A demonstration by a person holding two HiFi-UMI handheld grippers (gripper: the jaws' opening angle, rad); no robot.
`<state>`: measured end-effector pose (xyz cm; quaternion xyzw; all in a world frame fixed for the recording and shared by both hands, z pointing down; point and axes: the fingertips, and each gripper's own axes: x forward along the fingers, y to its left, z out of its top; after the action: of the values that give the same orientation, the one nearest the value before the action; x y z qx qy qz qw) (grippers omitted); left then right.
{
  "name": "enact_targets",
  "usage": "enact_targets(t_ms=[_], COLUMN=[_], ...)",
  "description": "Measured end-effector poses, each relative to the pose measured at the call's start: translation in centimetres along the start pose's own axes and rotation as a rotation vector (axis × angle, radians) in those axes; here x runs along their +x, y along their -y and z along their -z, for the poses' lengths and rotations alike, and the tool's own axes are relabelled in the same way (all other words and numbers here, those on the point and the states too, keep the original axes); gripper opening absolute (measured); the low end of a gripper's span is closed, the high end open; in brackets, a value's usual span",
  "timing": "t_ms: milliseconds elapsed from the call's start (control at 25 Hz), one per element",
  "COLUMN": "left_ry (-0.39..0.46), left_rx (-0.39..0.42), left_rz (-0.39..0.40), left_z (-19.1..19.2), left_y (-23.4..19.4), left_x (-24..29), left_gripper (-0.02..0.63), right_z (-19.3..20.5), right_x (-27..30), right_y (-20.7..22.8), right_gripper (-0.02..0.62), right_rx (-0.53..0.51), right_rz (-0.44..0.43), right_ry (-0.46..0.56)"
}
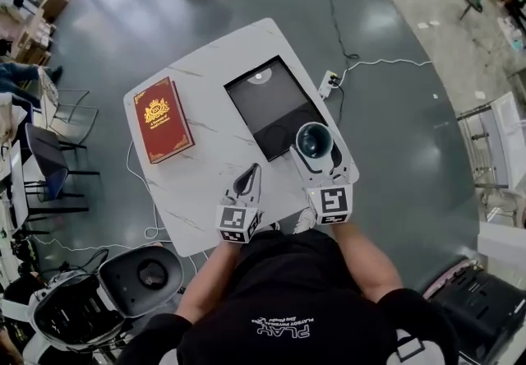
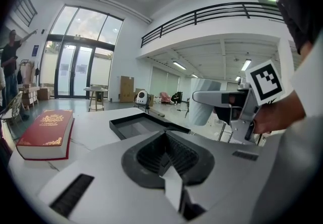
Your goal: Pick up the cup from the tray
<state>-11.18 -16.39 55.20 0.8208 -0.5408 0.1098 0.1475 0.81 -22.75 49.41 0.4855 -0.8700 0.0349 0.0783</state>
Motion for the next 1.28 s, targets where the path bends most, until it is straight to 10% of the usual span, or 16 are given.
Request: enact_targets(t_ms=[1280], left_ry=[0.048], left_rx=[0.014], left_rz=[0.027], left_z=[-2.3], left_y=[2.6], left_x=[-0.6], left_gripper=[0.008], right_z=[-0.1], right_x=[-4.7], right_y=[-1.5], right_gripper=[0.371], right_rx=[0.021], right_rz=[-0.035], right_ry=[0.011])
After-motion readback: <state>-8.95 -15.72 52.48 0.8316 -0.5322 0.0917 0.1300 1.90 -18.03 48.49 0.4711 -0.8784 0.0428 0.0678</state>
